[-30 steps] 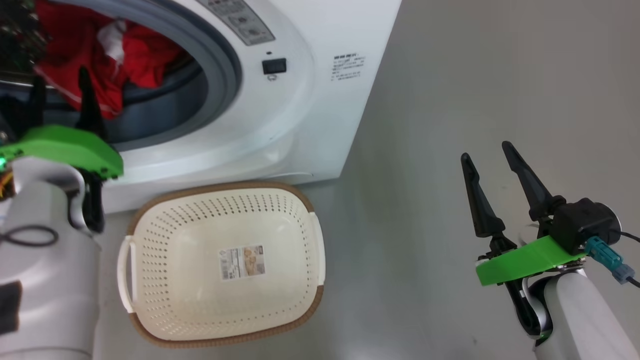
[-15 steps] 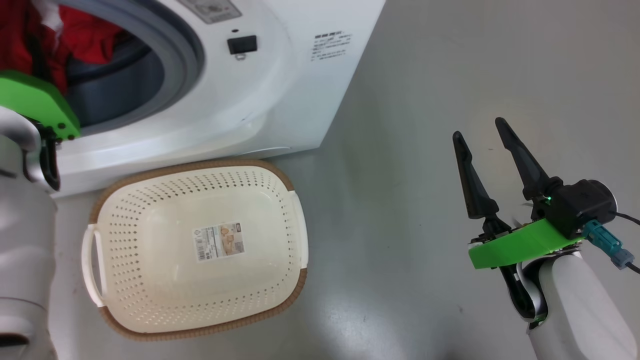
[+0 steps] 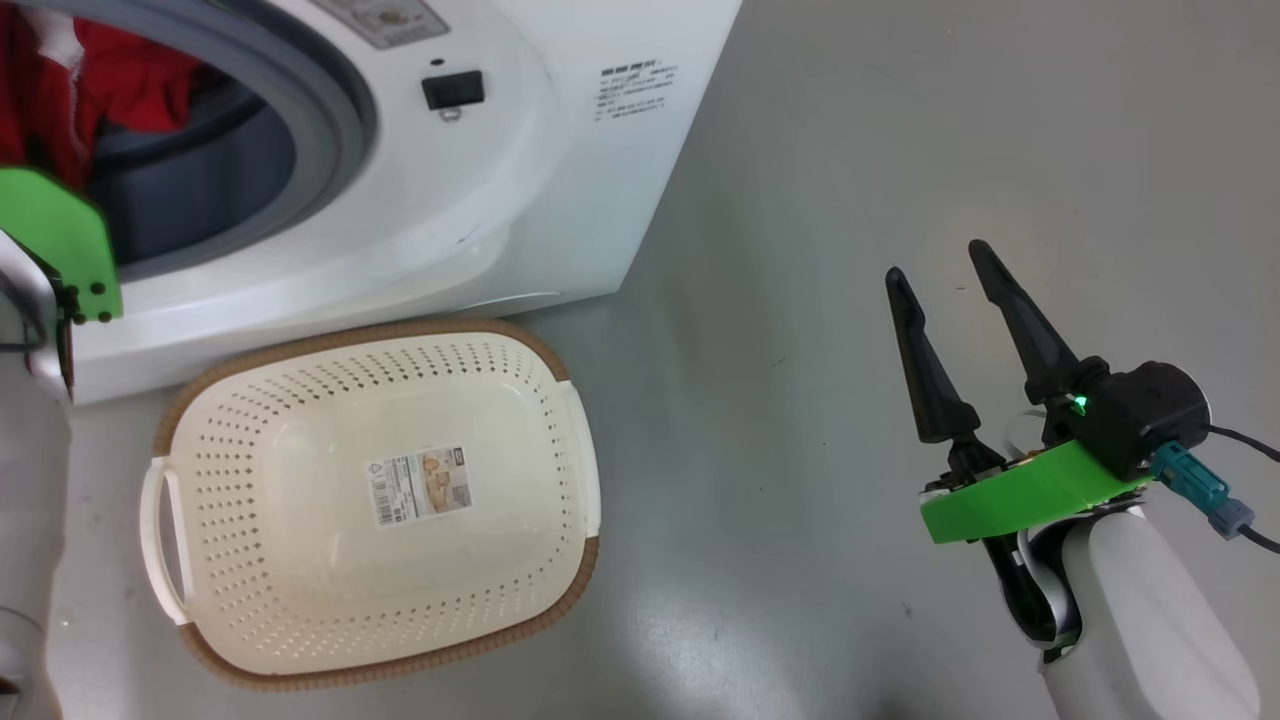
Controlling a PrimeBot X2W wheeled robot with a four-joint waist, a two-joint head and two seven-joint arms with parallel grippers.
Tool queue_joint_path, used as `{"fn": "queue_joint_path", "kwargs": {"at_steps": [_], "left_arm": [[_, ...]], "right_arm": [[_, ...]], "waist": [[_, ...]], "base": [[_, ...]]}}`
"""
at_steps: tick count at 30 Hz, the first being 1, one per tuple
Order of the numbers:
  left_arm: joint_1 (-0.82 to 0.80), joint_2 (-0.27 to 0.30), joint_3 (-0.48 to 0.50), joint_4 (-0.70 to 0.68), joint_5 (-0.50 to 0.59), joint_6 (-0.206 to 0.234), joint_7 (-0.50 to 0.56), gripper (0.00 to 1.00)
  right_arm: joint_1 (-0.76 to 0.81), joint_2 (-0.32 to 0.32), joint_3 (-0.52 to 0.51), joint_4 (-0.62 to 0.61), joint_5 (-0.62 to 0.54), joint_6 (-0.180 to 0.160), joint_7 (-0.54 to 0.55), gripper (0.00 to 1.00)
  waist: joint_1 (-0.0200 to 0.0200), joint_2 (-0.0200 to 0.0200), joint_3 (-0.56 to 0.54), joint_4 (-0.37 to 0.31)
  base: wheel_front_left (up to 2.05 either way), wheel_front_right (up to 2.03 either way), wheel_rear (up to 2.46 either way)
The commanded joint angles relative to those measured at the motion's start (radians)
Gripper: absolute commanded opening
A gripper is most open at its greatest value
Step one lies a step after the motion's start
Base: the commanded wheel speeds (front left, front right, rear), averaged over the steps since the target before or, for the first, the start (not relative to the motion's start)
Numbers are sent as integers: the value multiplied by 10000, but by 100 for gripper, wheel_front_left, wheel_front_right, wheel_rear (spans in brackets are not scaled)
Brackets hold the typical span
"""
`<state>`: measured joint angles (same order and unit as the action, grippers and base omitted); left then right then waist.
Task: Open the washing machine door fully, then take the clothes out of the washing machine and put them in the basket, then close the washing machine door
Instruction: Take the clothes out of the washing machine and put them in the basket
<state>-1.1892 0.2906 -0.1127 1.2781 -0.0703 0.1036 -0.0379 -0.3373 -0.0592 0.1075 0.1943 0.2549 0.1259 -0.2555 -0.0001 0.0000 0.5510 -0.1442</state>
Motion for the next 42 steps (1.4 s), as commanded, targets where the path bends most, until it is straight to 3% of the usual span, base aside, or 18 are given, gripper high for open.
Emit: {"fn": "queue_joint_path", "kwargs": {"at_steps": [1,5,10,21,34,42], "left_arm": [[-135,587,39,-104,83,77,-63,0],[-77,603,-39,-62,43,-11,-72,0],[102,609,152,-116,-249,133,-812,0],[1419,255,1483,-707,-1839,-226,-2174,0],[4818,-699,2597,-6066,-2065,-44,-2237,0],[6285,-1213,2580,-7907,-1835,-205,-2238,0]], "right_arm": [[-52,20,206,-194,75,48,-63,100],[-15,37,199,-162,102,48,-63,100],[19,49,165,-95,119,48,-63,100],[291,33,148,-36,41,48,-63,100],[618,-199,123,99,48,48,-63,100],[854,-292,181,233,100,48,-63,100]], "waist": [[1,0,-5,-11],[1,0,-45,-1],[1,0,-212,31],[1,0,-866,316],[1,0,-1884,771],[1,0,-2535,957]], "base": [[0,0,0],[0,0,0],[0,0,0],[0,0,0],[0,0,0],[0,0,0]]}}
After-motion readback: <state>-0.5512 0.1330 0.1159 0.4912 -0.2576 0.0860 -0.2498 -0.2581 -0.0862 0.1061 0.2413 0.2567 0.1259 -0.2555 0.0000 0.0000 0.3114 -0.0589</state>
